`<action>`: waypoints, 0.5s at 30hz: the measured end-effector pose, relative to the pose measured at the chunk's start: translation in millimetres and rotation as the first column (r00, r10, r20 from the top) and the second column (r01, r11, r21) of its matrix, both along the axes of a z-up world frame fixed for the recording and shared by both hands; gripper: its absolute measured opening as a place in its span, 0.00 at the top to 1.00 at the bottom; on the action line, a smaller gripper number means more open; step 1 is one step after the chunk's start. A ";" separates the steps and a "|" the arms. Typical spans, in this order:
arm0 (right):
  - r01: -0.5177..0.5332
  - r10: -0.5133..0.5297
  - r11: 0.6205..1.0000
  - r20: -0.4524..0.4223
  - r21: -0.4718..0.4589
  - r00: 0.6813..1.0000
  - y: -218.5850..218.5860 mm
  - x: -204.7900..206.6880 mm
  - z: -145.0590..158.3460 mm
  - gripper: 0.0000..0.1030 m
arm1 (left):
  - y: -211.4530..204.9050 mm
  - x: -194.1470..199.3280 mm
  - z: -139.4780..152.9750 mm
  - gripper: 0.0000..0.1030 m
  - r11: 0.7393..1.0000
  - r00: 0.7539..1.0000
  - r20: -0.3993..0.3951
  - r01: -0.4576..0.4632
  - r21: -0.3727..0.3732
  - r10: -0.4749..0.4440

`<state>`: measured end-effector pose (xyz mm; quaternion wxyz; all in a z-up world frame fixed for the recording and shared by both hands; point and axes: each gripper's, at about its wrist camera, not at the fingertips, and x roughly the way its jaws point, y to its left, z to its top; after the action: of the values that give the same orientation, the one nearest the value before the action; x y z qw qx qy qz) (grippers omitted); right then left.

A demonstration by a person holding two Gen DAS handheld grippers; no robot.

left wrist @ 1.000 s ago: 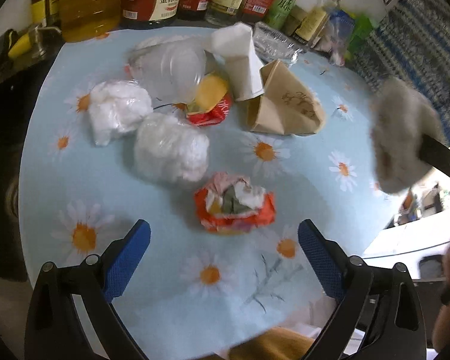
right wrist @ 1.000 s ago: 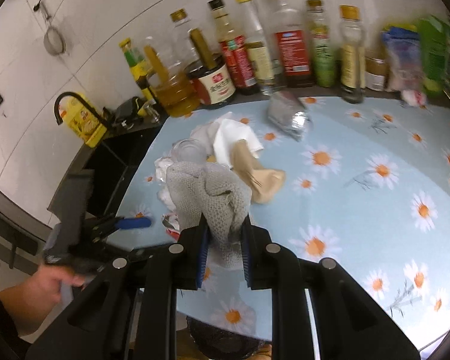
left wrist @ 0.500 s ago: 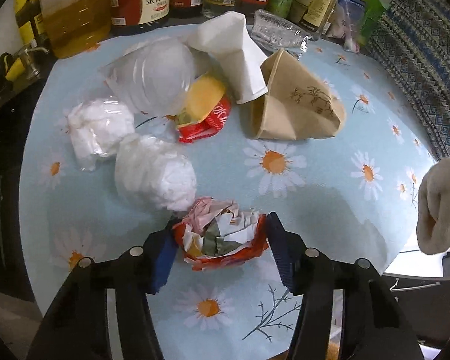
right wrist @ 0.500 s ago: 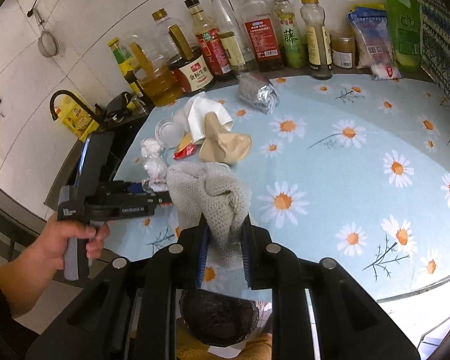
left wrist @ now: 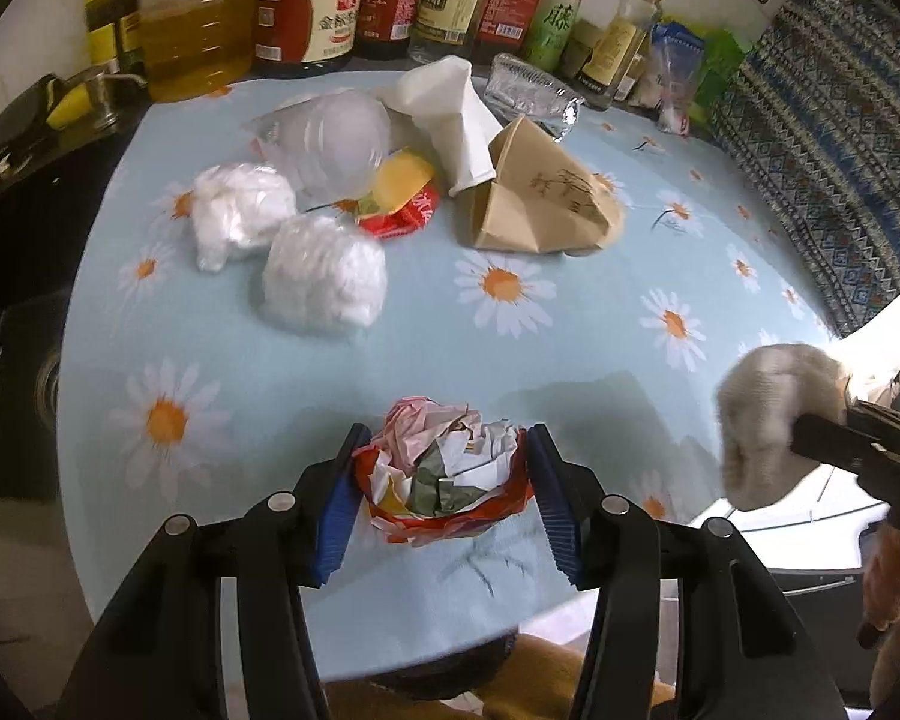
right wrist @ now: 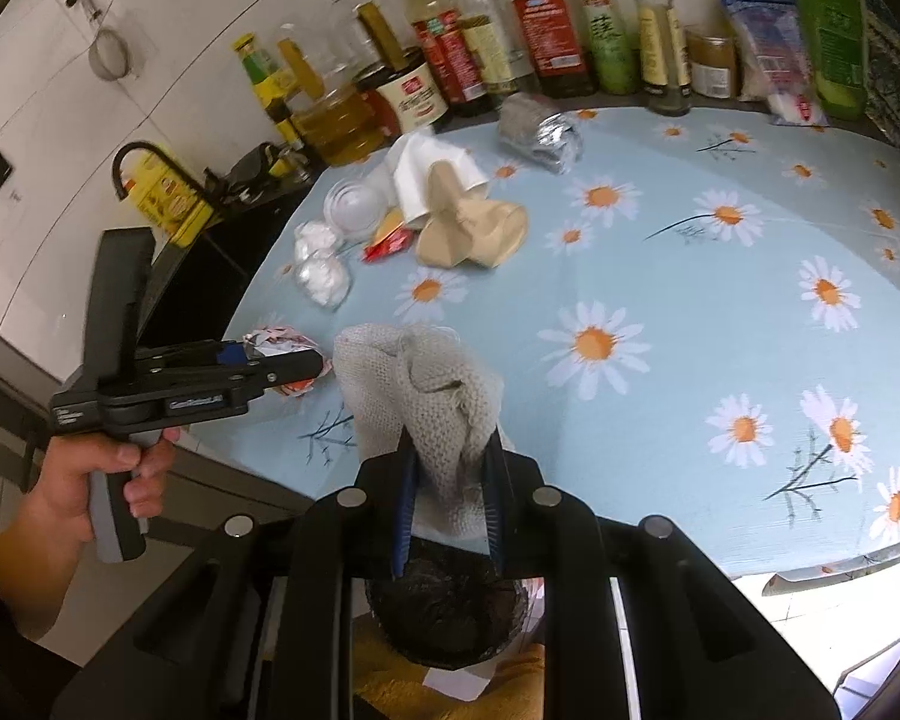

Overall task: Collect trash
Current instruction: 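Lower both held items over the black bin and open both tools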

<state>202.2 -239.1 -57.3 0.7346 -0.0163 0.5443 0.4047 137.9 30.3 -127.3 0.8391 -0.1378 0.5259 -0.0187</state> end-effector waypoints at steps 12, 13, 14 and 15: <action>-0.174 0.174 0.985 -0.040 0.004 0.984 27.4 -39.0 -13.9 0.80 | -2.2 -82.0 9.7 0.51 0.994 0.996 0.006 -0.092 -0.055 0.092; -0.194 0.194 0.981 -0.045 0.004 0.980 30.1 -44.4 -16.8 0.80 | -2.6 -89.7 8.7 0.51 0.993 0.995 0.001 -0.099 -0.060 0.099; -0.211 0.210 0.978 -0.049 0.000 0.976 32.4 -48.6 -19.4 0.79 | -2.8 -96.3 7.6 0.51 0.992 0.994 -0.004 -0.106 -0.063 0.106; -0.222 0.221 0.975 -0.052 -0.004 0.974 33.9 -52.2 -21.5 0.79 | -2.3 -101.6 6.2 0.51 0.991 0.994 -0.007 -0.113 -0.068 0.113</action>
<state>150.0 -205.2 -78.8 0.6706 -0.0703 0.5598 0.4816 36.3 27.9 -121.1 0.8327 -0.1959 0.5178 0.0111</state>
